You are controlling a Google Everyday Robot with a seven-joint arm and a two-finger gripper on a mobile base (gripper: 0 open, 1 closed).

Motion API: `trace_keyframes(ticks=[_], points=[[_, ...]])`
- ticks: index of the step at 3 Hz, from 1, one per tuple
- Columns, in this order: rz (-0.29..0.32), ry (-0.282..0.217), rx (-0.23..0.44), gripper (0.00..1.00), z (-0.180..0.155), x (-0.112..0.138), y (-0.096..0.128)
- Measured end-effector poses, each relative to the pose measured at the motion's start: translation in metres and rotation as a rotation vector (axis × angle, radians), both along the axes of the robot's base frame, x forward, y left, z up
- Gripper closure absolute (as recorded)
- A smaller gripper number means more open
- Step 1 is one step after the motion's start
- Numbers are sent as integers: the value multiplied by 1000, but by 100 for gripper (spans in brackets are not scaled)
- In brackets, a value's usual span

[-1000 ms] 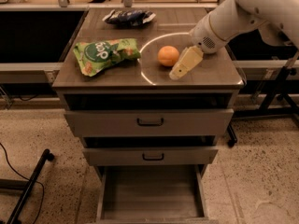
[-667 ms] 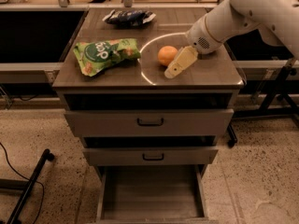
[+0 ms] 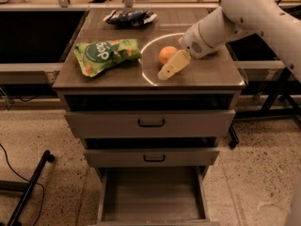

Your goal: Place orange into bottom drawer

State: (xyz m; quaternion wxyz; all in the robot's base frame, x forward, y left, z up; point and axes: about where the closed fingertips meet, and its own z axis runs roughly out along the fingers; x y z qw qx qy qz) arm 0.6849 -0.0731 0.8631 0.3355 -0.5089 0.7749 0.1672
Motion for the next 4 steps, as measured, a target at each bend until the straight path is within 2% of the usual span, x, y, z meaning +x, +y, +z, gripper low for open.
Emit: trace_keyframes(ticks=[2, 3, 4], points=[[19, 35, 38, 0, -13, 5, 17], [32, 49, 55, 18, -19, 6, 26], [45, 57, 77, 41, -21, 6, 34]])
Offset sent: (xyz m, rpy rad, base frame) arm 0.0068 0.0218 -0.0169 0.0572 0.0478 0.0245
